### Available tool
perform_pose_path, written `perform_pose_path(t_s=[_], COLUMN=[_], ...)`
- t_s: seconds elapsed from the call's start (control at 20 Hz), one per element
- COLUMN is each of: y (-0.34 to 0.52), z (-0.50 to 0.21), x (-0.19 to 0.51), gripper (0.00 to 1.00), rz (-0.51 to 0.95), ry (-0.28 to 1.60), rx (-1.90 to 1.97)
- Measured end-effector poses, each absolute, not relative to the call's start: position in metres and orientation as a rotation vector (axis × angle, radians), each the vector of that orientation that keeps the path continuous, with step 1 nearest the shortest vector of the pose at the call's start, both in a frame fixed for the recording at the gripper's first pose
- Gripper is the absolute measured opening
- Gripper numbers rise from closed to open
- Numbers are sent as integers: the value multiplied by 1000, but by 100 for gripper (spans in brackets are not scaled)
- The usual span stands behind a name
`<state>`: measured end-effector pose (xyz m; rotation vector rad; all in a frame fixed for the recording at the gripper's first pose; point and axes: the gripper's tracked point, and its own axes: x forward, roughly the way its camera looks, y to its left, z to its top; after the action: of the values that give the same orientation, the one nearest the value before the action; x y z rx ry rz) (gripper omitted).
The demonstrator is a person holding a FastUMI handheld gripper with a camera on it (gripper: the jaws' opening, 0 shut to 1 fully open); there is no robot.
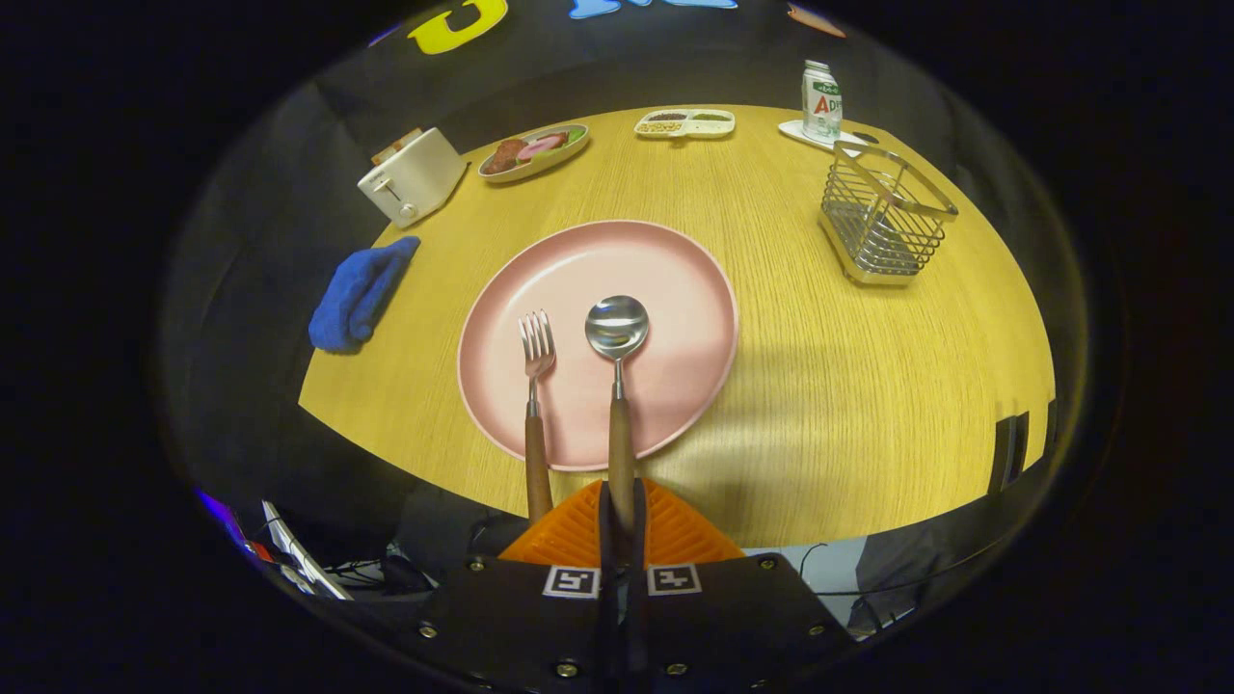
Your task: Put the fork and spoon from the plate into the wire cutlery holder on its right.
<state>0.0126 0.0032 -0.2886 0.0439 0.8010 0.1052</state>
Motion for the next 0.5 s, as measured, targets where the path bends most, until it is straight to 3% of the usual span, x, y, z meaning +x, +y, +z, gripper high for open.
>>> perform_pose_path(t_s=[0.5], y=[-11], z=[-224], x=[26], gripper=[4], rz=[98], ry=[664], rx=[148])
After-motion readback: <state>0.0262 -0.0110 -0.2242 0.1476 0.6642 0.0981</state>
